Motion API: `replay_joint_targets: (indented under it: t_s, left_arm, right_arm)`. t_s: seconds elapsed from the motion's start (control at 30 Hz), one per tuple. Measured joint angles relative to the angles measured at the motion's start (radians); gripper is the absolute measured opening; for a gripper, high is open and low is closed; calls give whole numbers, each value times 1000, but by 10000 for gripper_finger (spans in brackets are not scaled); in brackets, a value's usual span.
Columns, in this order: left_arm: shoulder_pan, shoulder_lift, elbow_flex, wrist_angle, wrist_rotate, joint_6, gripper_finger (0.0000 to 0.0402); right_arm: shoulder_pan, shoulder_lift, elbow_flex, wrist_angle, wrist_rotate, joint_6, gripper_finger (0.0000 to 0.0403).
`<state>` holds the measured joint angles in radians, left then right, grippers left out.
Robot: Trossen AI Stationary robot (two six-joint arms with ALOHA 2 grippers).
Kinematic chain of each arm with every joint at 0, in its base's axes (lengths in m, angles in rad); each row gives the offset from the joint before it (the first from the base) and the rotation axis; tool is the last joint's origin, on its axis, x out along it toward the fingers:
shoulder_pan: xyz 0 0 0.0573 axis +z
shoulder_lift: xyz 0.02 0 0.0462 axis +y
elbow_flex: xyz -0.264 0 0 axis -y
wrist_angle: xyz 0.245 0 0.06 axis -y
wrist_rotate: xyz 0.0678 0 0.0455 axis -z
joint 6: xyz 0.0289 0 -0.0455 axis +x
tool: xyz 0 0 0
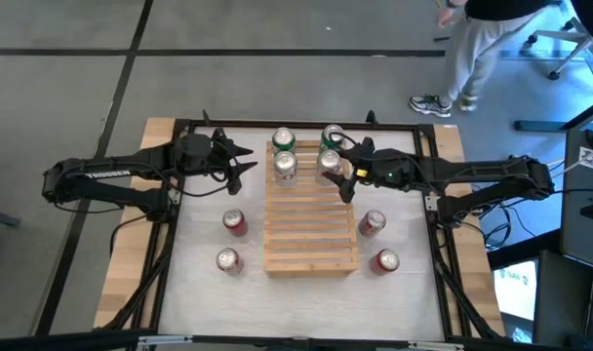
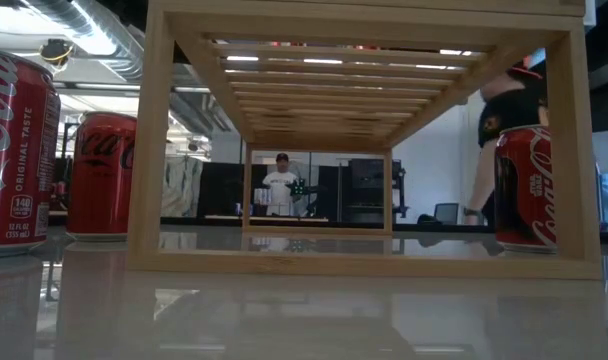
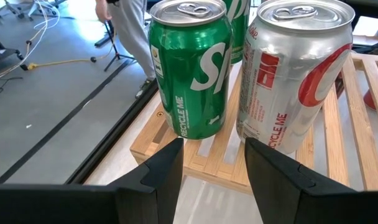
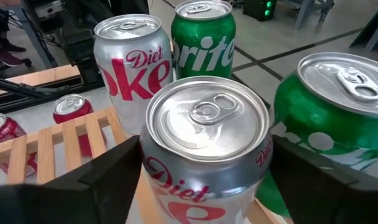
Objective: Place canned beverage on shelf
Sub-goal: Put the red and silver soda can on the shelf aligned with the red and silver soda can
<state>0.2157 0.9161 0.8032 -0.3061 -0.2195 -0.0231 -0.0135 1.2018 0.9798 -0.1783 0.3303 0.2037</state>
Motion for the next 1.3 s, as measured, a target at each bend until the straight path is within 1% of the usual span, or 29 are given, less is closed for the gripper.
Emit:
replay_joint_targets:
  t_s: [0.13, 0.2, 0.3, 0.47, 0.97, 1.03, 1.13, 1.2, 1.3]
  left_arm:
    - [0, 0, 0, 0, 0, 0, 163]
    - [0, 0, 0, 0, 0, 0, 163]
    - [0, 0, 0, 0, 0, 0, 163]
    - [0, 0, 0, 0, 0, 0, 163]
    - [0, 0, 0, 0, 0, 0, 163]
    - [0, 0, 0, 1, 0, 0, 163]
    - [0, 0, 0, 0, 0, 0, 163]
    - [0, 0, 0, 1, 0, 0, 163]
    - [0, 0, 0, 0, 0, 0, 163]
  right_arm:
    - [0, 2, 1, -1, -8, 0, 289]
    - [0, 2, 1, -2, -16, -7, 281]
    - [0, 2, 2, -1, -57, -30, 284]
    - [0, -1, 2, -7, -74, -64, 301]
    - [0, -48, -1, -48, -98, -81, 292]
    - [-6, -47, -1, -44, -128, -81, 292]
    - [-33, -47, -1, -42, -210, -79, 292]
    - [-61, -47, -1, -38, -263, -77, 292]
    - [-103, -47, -1, -36, -312, -80, 292]
